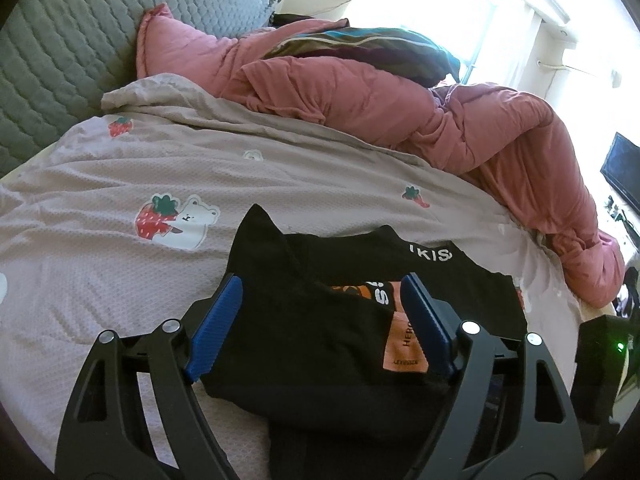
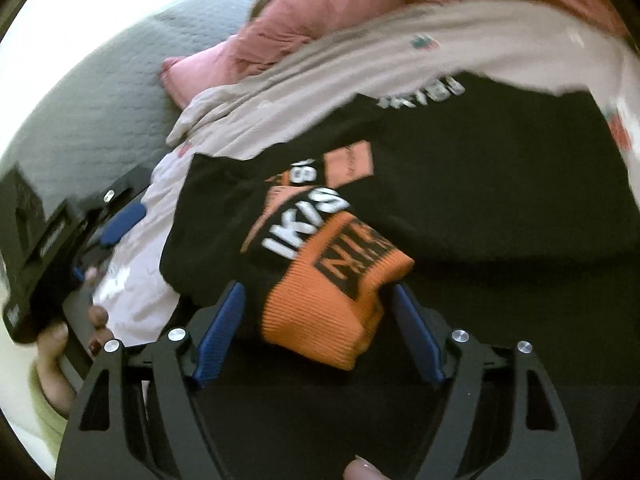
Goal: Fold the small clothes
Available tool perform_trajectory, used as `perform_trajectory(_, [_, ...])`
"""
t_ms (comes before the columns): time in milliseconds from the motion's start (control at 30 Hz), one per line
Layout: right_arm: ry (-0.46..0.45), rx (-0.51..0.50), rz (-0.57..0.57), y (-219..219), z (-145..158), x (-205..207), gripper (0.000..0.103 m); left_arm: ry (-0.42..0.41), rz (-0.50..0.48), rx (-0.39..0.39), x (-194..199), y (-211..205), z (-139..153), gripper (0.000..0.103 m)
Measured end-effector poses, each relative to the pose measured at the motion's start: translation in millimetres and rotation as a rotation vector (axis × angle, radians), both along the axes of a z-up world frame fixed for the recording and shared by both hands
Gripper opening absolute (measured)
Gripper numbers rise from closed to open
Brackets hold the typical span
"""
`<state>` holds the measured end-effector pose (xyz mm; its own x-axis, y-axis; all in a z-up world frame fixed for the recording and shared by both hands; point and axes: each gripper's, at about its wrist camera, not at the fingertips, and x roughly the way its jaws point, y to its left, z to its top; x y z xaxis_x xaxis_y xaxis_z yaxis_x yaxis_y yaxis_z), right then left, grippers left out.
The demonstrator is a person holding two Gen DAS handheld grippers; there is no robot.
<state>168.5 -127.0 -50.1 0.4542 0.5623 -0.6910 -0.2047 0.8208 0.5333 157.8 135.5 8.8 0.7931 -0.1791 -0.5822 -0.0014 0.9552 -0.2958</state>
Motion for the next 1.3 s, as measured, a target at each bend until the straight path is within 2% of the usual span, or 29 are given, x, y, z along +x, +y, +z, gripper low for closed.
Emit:
perform_trajectory(133, [0.050, 0.061, -0.078, -15.1, -7.4, 4.2, 0.074, 0.001, 0.004, 0.003, 0.1, -0.2, 0.1, 0.074])
perform_trajectory(233, [0.040, 0.020, -0.066, -8.3, -8.9, 8.9, 0.064, 0.001, 0.010, 0.005, -0.4, 1.6, 0.1, 0.074])
perform_trajectory(333, [0.026, -0.011, -0.046, 0.9, -11.4, 11.7, 0.032, -0.009, 0.029, 0.028, -2.1, 4.6, 2.3, 0.074])
perform_trajectory(400, [0.009, -0.029, -0.029, 5.7, -10.0, 9.6, 0.022, -0.018, 0.049, 0.044, -2.9, 9.0, 4.3, 0.074])
perform_trajectory(500, [-0.061, -0.058, -0.005, 8.6, 0.3, 3.6, 0.006, -0.029, 0.075, 0.031, -4.8, 20.6, 7.7, 0.074])
perform_trajectory(733, [-0.310, -0.139, 0.021, 5.4, 54.7, -5.2, 0.005, -0.046, 0.131, -0.014, -8.7, 43.7, 13.2, 0.077])
perform_trajectory(933, [-0.432, -0.177, -0.033, -20.0, 94.9, 1.7, 0.005, -0.042, 0.151, -0.041, -8.6, 52.0, 12.3, 0.077])
perform_trajectory(1100, [-0.469, -0.230, -0.102, -48.3, 108.1, 12.3, 0.005, -0.037, 0.140, -0.031, -8.1, 49.1, 11.1, 0.077])
perform_trajectory(1300, [-0.458, -0.294, -0.168, -69.8, 96.6, 21.2, 0.005, -0.022, 0.123, -0.006, -4.9, 38.2, 6.4, 0.077])
